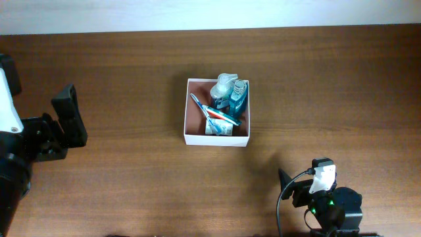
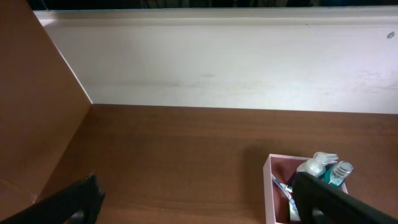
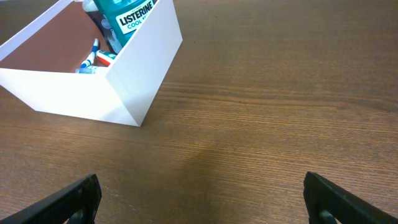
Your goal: Pack container
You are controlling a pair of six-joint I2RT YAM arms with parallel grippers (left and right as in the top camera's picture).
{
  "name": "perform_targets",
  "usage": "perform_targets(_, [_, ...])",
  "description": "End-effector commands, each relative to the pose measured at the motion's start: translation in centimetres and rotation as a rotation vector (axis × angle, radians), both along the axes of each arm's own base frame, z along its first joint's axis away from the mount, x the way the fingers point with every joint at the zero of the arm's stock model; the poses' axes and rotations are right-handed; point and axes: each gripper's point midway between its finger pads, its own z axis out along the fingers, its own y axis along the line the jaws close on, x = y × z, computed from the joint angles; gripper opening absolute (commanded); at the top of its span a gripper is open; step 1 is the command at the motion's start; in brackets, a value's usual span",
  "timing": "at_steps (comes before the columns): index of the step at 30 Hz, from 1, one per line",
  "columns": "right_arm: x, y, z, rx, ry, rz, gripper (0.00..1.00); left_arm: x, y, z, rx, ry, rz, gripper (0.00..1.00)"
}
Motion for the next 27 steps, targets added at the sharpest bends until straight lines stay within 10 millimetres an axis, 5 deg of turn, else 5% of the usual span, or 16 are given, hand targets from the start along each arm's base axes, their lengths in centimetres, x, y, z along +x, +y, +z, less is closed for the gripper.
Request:
perform_targets(1, [0.0, 0.1, 0.0, 0.018, -0.004, 0.002, 0.99, -0.1, 0.3, 0.1, 0.012, -0.004, 0.011, 0.99])
perform_targets(19, [0.0, 0.1, 0.0, 0.018, -0.004, 0.002, 0.99, -1.1, 1.5, -0.1, 0.030, -0.008, 0.060, 0.99])
perform_targets(27, [0.0, 0.1, 0.0, 0.018, -0.004, 0.002, 0.99, -2.2, 2.5, -4.2, 0.002, -0.034, 0.103, 0.99])
